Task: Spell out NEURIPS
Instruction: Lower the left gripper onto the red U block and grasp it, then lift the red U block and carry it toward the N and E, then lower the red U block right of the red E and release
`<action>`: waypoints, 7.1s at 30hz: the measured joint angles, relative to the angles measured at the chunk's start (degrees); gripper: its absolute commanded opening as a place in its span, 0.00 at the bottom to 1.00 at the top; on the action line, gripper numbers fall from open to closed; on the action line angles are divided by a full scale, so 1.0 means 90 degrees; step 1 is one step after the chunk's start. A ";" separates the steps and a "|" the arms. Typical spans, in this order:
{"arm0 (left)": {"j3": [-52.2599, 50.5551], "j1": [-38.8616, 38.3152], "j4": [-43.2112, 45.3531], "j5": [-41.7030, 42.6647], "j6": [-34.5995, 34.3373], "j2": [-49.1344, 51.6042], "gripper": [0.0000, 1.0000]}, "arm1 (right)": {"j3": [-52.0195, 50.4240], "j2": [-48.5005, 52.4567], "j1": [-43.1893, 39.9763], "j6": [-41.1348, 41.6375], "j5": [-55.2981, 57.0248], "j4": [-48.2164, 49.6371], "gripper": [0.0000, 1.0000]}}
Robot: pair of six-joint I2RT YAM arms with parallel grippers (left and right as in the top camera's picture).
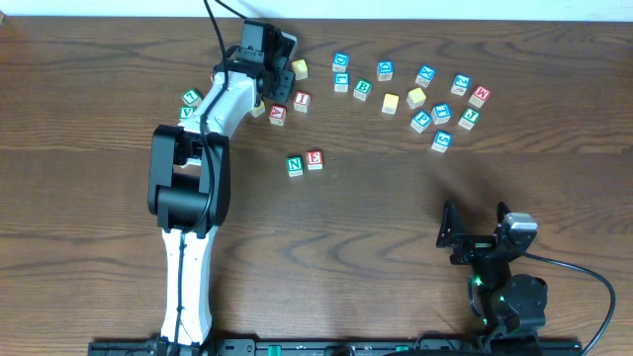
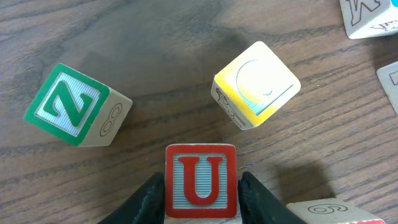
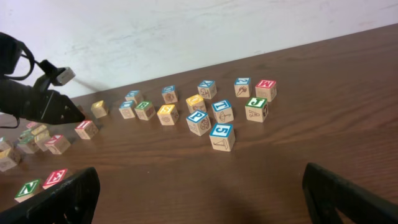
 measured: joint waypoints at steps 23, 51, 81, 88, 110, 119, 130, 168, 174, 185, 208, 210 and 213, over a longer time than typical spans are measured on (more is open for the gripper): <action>-0.0027 -0.0287 -0.0789 -0.0216 -0.0221 -0.1698 0.39 | 0.0000 0.0000 0.0000 -0.0002 0.0000 0.0000 0.99; -0.0044 -0.0291 0.0163 -0.1066 -0.0554 -0.0104 0.51 | 0.0000 0.0000 0.0000 0.0000 0.0000 0.0000 0.99; -0.0044 -0.0291 0.0158 -0.0998 -0.0559 -0.0029 0.35 | 0.0000 0.0000 0.0000 0.0000 0.0000 0.0000 0.99; -0.0044 -0.0291 0.0107 -0.0998 -0.0561 -0.0243 0.31 | 0.0000 0.0000 0.0000 -0.0002 0.0002 0.0000 0.99; -0.0044 -0.0291 0.0277 -0.0998 -0.0571 -0.0182 0.50 | 0.0000 0.0000 0.0000 0.0000 0.0000 0.0000 0.99; -0.0044 -0.0291 0.0265 -0.0998 -0.0571 -0.0058 0.50 | 0.0000 0.0000 0.0000 -0.0002 0.0000 0.0000 0.99; -0.0160 -0.0291 0.0287 -0.0998 -0.0571 -0.0058 0.37 | 0.0000 0.0000 0.0000 -0.0002 0.0000 0.0000 0.99; -0.0219 -0.0291 0.0206 -0.1022 -0.0571 -0.0262 0.27 | 0.0000 0.0000 0.0000 0.0000 0.0000 0.0000 0.99; -0.0277 -0.0423 -0.0614 -0.1044 -0.0605 -0.1443 0.27 | 0.0000 0.0002 0.0000 -0.0002 0.0002 0.0002 0.99; -0.0240 -0.1637 -0.3162 -0.1037 -0.1712 -0.2492 0.26 | 0.0000 0.0000 0.0000 -0.0002 0.0002 0.0002 0.99; -0.2268 -0.2424 -0.1331 -0.1044 -0.4262 -0.2429 0.25 | 0.0000 0.0000 0.0000 0.0000 0.0002 0.0000 0.99; -0.2363 -0.2421 -0.1263 -0.1044 -0.4279 -0.2429 0.25 | 0.0000 0.0000 0.0000 0.0000 0.0000 0.0000 0.99; -0.2501 -0.2424 -0.1229 -0.1168 -0.4476 -0.2429 0.25 | 0.0000 0.0000 0.0000 0.0000 0.0000 0.0000 0.99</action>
